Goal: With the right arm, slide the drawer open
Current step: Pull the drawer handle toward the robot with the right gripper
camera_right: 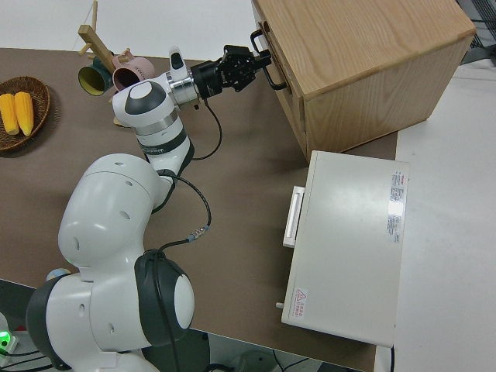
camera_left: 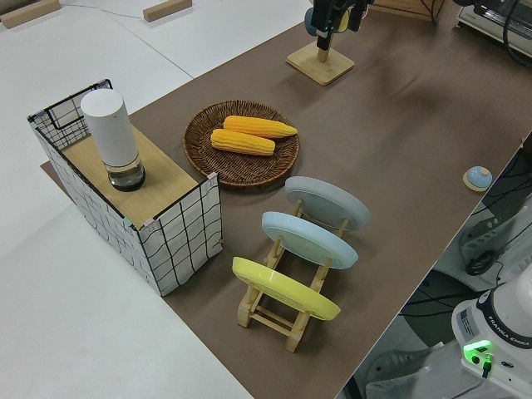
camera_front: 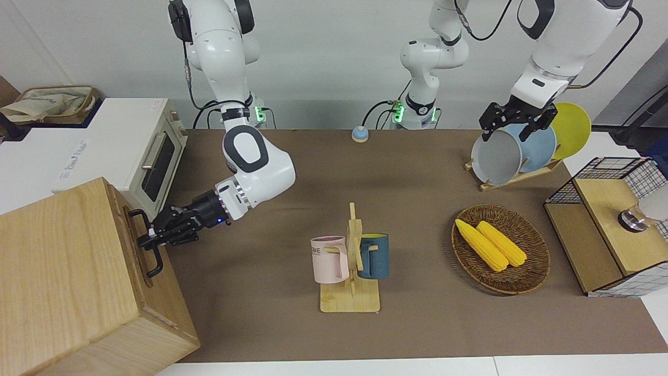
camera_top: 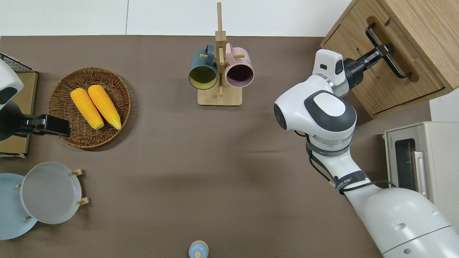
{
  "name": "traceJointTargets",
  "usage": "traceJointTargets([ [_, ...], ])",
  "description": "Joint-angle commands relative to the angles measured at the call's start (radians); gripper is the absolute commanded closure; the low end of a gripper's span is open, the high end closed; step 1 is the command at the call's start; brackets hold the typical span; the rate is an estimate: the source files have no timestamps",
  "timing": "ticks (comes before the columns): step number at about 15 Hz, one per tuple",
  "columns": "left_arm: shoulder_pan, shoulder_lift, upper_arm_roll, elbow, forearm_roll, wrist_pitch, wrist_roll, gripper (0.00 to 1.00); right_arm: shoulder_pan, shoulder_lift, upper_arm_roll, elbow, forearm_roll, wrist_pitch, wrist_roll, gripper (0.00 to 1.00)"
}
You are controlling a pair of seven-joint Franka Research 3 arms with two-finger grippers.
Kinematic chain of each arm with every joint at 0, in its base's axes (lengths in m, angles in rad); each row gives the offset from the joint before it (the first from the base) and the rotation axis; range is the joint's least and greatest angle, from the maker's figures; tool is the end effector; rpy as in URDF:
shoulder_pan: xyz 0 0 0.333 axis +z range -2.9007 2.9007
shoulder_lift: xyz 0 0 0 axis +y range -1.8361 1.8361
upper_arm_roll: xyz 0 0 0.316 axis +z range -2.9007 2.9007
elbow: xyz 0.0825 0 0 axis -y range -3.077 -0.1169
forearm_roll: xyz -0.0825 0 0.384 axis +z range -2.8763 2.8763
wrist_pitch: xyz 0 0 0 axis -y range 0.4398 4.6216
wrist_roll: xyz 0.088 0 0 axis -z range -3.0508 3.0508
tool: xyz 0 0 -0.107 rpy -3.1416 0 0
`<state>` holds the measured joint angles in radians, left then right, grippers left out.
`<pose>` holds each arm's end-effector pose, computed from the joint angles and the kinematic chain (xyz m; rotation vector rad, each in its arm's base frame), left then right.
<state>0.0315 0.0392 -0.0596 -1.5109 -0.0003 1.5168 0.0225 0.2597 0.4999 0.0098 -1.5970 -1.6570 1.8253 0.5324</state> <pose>0.5612 -0.0151 0.6261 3.1376 -0.0794 -0.0522 0.6945 0.1065 0.3987 1.5885 0.4291 0.4101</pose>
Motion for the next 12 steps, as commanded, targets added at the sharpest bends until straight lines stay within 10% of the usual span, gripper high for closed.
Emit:
traceJointTargets([
  [1,0.004,0.011,-0.006,0.024,0.017,-0.02,0.01,0.01,-0.004,-0.001,-0.001,-0.005,-0.036,0.011,0.012,1.0],
  [12,0.004,0.011,-0.006,0.026,0.017,-0.02,0.01,0.01,0.124,-0.001,0.001,-0.001,-0.015,-0.076,-0.005,1.0],
])
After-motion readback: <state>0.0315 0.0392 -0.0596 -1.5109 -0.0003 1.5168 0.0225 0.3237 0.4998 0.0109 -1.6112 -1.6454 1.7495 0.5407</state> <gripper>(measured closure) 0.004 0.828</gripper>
